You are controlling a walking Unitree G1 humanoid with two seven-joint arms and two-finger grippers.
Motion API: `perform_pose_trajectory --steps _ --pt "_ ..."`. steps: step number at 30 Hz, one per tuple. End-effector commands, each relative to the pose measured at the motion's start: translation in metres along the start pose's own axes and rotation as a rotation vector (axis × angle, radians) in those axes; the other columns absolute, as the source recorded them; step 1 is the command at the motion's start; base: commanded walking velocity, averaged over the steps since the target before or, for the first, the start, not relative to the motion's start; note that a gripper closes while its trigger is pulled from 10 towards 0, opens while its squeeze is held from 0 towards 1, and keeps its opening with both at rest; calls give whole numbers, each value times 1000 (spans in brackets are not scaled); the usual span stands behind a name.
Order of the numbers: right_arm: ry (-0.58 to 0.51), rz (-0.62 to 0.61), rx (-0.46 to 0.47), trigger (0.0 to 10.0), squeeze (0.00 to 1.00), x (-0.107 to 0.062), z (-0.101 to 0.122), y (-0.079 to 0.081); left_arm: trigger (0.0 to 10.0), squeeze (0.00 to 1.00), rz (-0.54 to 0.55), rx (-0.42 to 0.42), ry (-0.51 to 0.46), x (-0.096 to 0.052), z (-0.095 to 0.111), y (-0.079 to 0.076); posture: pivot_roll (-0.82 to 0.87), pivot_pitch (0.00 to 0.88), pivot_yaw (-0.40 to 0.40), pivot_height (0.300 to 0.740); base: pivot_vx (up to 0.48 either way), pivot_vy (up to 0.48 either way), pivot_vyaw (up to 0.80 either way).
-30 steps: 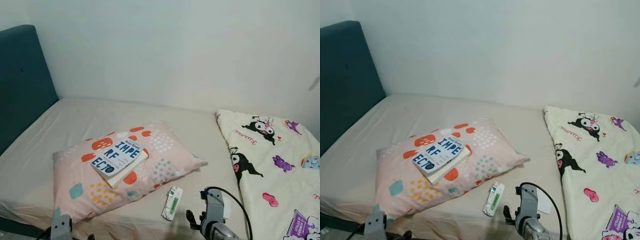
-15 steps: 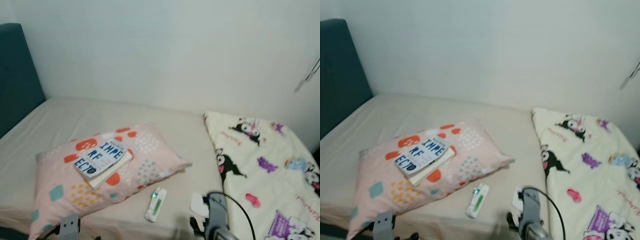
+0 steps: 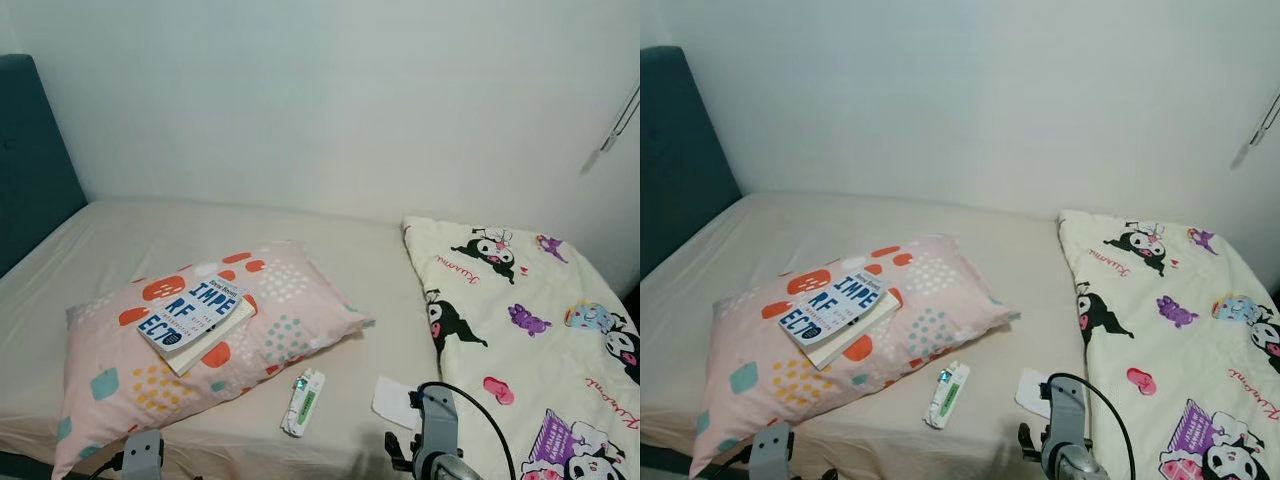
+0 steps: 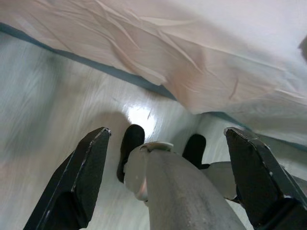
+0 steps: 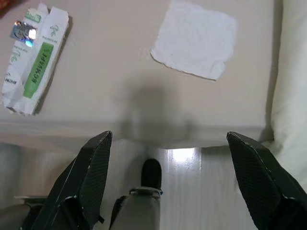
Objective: Clean up the room
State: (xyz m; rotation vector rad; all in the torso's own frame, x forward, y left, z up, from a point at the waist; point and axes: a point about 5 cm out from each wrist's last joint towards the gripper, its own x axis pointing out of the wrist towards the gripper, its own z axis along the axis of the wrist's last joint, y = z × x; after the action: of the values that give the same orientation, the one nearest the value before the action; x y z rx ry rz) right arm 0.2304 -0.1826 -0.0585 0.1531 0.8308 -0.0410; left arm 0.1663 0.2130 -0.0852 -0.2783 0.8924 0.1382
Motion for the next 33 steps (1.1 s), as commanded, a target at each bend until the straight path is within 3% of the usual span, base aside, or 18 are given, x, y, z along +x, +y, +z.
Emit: perform_pose_trajectory --steps 1,9,11,16,24,28,31,32,33 --pt "-44 16 30 10000 0 2 11 3 10000 0 -5 13 -9 2 4 -5 115 0 -96 739 0 -480 0" --pt "-107 51 37 10000 0 4 31 10 10000 0 -98 -13 -119 12 36 -35 113 0 -95 739 0 -113 0" --pt "-107 51 37 10000 0 4 31 10 10000 0 -98 -13 -119 12 36 -35 113 0 -95 739 0 0 0" --pt "-123 64 25 10000 0 5 40 13 10000 0 -238 -29 -234 15 70 -61 111 0 -95 734 0 0 0" --pt "-175 70 26 10000 0 5 57 11 10000 0 -333 -45 -339 14 96 -72 107 0 -95 709 0 0 0" --pt "-192 67 34 10000 0 5 62 10 10000 0 -357 -9 -362 13 100 -74 107 0 -95 699 0 0 0" --pt "-192 38 -15 10000 0 4 63 5 10000 0 -404 158 -382 11 101 -83 112 0 -97 684 0 0 0" --pt "-192 38 -15 10000 0 4 63 5 10000 0 -404 158 -382 11 101 -83 112 0 -97 684 0 0 0" --pt "-189 24 -42 10000 0 4 63 2 10000 0 -415 209 -387 10 101 -86 114 0 -98 679 0 0 0"
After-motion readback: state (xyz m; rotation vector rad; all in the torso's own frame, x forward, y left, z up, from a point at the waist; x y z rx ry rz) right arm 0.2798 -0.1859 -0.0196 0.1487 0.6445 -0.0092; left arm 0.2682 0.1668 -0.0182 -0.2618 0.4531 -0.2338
